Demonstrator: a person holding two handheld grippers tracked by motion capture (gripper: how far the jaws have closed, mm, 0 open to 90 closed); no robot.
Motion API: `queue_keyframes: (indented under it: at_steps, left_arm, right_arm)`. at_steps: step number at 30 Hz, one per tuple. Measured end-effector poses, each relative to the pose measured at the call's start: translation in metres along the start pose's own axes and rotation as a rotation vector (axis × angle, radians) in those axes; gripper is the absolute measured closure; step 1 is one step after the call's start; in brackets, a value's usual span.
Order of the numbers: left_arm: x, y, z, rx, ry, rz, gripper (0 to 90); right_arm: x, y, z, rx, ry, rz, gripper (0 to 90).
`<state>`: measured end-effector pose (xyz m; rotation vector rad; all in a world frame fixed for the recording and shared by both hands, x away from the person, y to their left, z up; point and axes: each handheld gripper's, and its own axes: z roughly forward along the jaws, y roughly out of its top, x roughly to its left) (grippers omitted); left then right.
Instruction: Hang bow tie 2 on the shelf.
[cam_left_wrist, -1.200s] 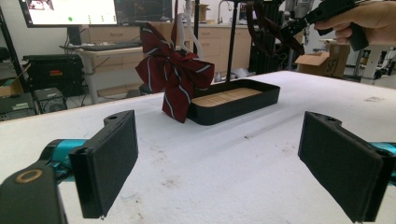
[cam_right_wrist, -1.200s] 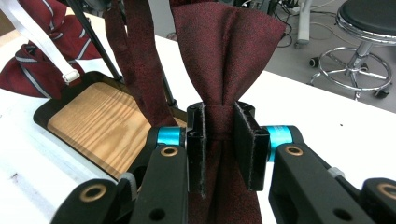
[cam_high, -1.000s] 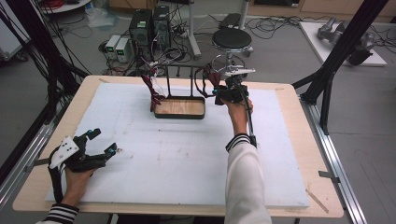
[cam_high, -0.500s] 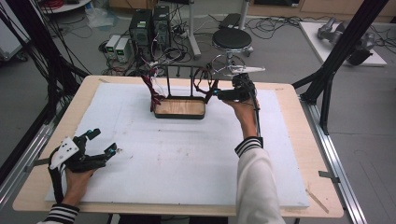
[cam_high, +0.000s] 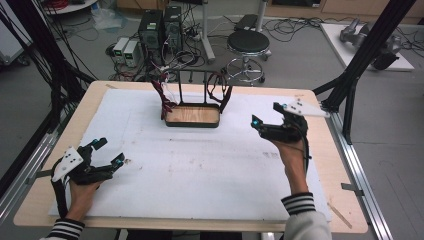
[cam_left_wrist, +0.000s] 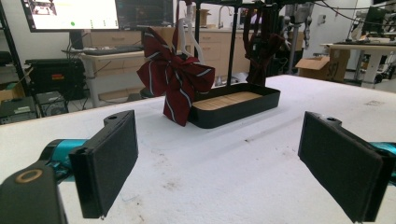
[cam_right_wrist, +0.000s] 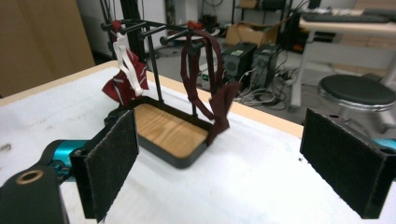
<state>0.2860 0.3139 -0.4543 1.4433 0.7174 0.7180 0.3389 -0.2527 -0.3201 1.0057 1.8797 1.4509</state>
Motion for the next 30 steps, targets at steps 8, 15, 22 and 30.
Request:
queue_keyframes:
  at_steps: [8, 15, 22, 30]
  left_arm:
    - [-0.001, 0.0, -0.001, -0.002, 0.004, 0.012, 12.4]
    - [-0.003, 0.0, -0.001, -0.004, 0.012, 0.022, 12.5]
    - [-0.004, 0.0, -0.002, -0.011, 0.027, 0.025, 12.4]
    - [-0.004, 0.0, -0.003, -0.01, 0.031, 0.024, 12.4]
  right_arm:
    - [0.02, -0.081, -0.046, -0.136, -0.057, -0.044, 10.7]
    - [0.02, -0.126, -0.042, -0.167, -0.08, 0.015, 10.7]
    - [0.011, -0.136, -0.026, -0.134, -0.068, 0.068, 10.7]
    - [0.012, -0.142, -0.023, -0.145, -0.064, 0.09, 10.7]
